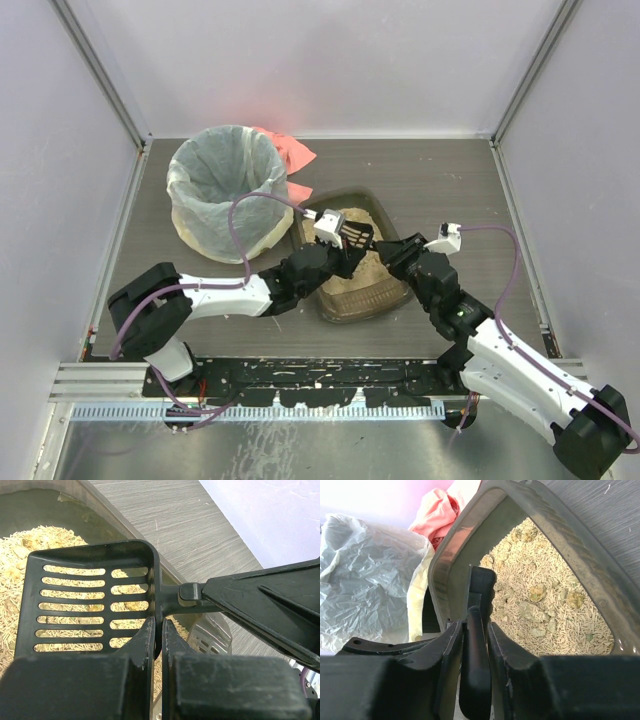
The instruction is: Clean the litter box
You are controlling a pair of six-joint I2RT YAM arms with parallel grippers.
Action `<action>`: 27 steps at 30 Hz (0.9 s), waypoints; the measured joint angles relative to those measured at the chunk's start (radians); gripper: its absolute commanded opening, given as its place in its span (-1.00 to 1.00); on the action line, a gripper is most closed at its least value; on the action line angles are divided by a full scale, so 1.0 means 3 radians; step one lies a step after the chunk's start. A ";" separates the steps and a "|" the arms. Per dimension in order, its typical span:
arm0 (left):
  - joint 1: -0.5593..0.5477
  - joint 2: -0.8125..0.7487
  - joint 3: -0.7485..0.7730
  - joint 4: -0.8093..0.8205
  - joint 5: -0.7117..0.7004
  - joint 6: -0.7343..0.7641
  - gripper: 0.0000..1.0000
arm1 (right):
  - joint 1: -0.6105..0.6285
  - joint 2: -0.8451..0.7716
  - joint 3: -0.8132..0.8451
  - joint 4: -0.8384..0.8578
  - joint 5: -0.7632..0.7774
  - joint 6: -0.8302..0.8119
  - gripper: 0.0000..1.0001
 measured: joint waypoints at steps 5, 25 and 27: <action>-0.0011 0.0000 0.0000 0.0003 -0.0043 -0.0001 -0.89 | 0.0000 0.0000 -0.0028 0.0116 -0.0032 0.0025 -0.77; -0.0027 -0.1019 -0.0156 -0.0796 -0.0209 0.0028 0.40 | 0.0000 0.0015 0.0215 -0.0175 0.0226 -0.0797 -0.96; -0.0027 -0.1211 -0.0148 -0.1035 -0.0262 0.0057 0.49 | 0.0000 0.0058 0.0298 -0.0216 0.0219 -0.0938 -0.99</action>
